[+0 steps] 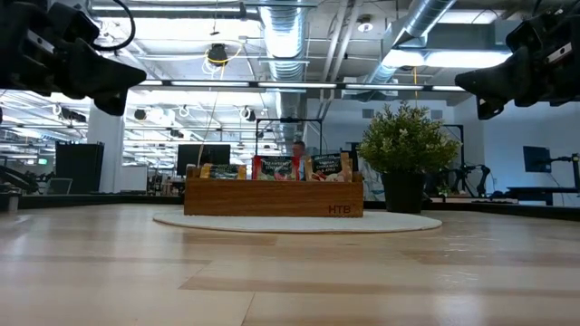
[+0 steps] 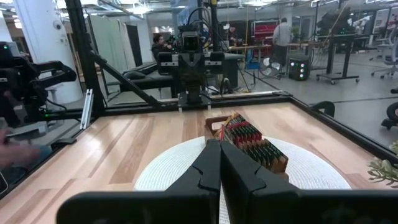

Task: Pick & Place Tea
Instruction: Return to Home Position

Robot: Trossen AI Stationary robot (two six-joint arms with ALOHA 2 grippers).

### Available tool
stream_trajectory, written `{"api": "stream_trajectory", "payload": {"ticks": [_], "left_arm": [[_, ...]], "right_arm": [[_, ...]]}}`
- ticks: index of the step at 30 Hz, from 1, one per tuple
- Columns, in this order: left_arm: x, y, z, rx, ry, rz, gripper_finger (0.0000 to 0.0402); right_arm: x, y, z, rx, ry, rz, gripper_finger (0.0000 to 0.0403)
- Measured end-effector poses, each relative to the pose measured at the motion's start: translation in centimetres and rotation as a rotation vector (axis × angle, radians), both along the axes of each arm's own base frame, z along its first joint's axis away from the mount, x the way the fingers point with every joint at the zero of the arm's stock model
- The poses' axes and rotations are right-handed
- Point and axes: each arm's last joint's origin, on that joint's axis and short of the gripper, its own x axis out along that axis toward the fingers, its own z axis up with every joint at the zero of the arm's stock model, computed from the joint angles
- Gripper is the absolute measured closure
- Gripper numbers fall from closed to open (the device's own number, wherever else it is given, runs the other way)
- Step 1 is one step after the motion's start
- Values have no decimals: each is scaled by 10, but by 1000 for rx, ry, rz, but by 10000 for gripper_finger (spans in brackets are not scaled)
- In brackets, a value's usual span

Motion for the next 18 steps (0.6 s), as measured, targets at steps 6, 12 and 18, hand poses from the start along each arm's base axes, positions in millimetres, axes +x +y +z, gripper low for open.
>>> {"api": "stream_trajectory", "payload": {"ticks": [6,12,18], "left_arm": [[0,0,0,-29,2,8,401],[0,0,0,-83,1,8,402],[0,0,0,-80,0,9,401]], "right_arm": [[0,0,0,0,0,0,403],[0,0,0,0,0,0,403],[0,0,0,0,0,0,403]]}}
